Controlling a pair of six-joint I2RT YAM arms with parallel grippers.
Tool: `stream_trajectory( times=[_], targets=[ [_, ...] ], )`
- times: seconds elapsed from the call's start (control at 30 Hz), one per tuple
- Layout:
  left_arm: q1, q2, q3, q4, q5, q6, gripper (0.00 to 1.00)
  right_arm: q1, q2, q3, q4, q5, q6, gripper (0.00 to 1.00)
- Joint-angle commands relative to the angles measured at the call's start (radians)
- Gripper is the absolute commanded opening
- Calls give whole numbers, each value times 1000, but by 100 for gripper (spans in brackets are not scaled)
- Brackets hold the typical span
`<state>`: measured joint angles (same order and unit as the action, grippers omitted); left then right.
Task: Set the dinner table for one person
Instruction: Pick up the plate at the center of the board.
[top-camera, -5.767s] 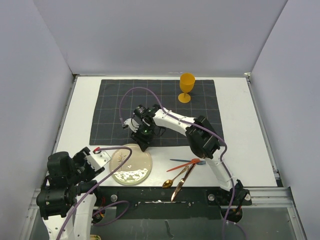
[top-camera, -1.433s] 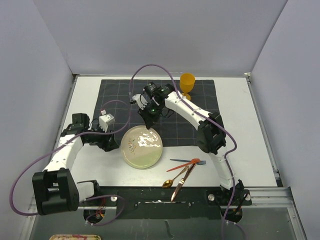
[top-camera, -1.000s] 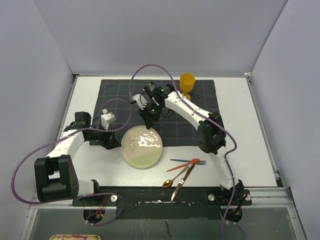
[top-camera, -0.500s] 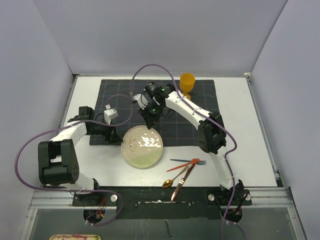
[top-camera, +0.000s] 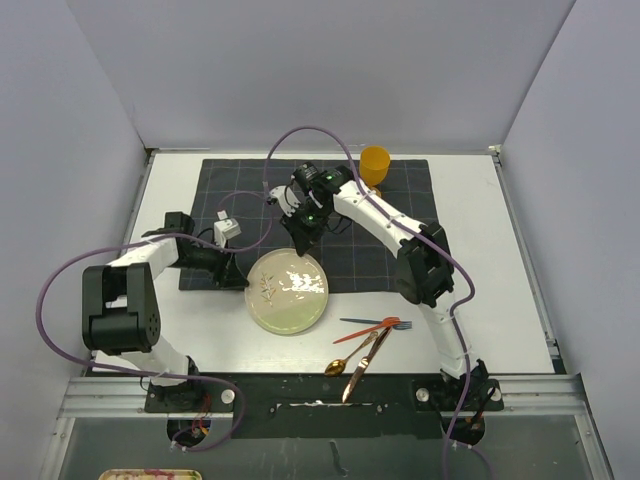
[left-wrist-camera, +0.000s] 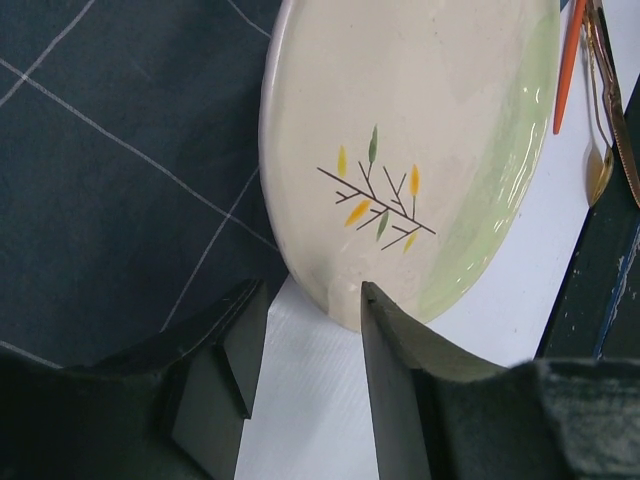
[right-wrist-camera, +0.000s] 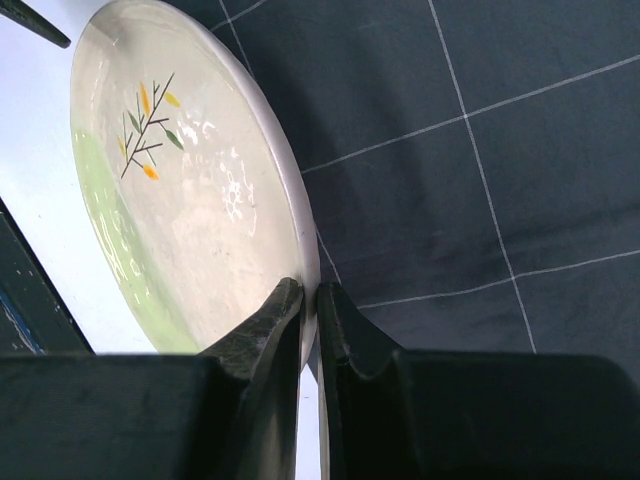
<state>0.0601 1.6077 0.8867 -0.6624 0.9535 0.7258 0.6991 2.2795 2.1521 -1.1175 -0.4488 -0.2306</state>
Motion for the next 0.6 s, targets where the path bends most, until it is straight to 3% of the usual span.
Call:
stream_trajectory(
  times=[0.0,0.57],
  targets=[
    [-10,38,59,-5,53,25,41,-9,-109,37,-4,-50,-1,0],
    [-34,118,77,64,53,-6,41,-10,-109,38,-2,-58,3,0]
  ],
)
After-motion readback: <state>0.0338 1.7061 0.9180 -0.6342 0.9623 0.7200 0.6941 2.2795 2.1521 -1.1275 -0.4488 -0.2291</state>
